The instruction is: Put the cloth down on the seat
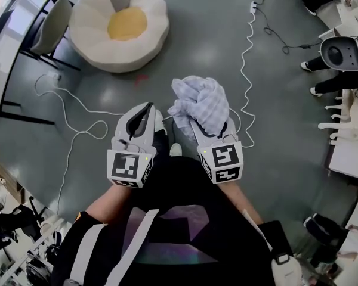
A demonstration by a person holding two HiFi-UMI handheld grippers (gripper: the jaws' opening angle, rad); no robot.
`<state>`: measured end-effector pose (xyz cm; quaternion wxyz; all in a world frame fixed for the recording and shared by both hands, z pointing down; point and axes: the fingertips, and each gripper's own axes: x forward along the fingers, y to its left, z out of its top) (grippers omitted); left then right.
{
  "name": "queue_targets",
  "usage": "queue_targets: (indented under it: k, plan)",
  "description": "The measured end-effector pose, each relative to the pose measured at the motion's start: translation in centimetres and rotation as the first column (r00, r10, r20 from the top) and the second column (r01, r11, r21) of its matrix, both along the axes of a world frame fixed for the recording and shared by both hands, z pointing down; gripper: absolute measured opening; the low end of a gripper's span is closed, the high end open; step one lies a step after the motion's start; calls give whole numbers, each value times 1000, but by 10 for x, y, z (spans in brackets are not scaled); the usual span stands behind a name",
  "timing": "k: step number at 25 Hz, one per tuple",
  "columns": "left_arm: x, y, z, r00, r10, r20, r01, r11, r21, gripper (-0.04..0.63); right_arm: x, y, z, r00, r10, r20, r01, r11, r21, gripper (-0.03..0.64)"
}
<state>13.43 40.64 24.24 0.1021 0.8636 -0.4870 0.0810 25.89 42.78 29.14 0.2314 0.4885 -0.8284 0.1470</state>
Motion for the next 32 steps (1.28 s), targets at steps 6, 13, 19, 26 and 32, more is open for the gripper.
queue_targets:
  k: [6, 13, 19, 26, 32]
  plan:
    - [-12, -46, 8, 1000, 7, 3, -7, 1000, -27, 3, -7, -52, 5, 1000, 23, -3, -23, 1000, -10, 215]
    - [-33, -111, 22, 1000, 11, -10, -11, 999, -37, 3, -25, -112, 19, 999, 42, -15, -42, 999, -29, 215]
    - [-47, -163, 12, 999, 16, -34, -17, 999, -28, 3, -36, -163, 5, 998, 51, -44, -52, 998, -19, 215]
    - [-84, -210, -2, 999, -11, -33, 10, 1000, -15, 3, -71, -215, -14, 998, 34, -48, -33, 999, 5, 215]
    - [-111, -236, -4, 998, -51, -46, 51, 999, -12, 3, -97, -250, -21, 998, -16, -59, 18, 1000, 23, 215]
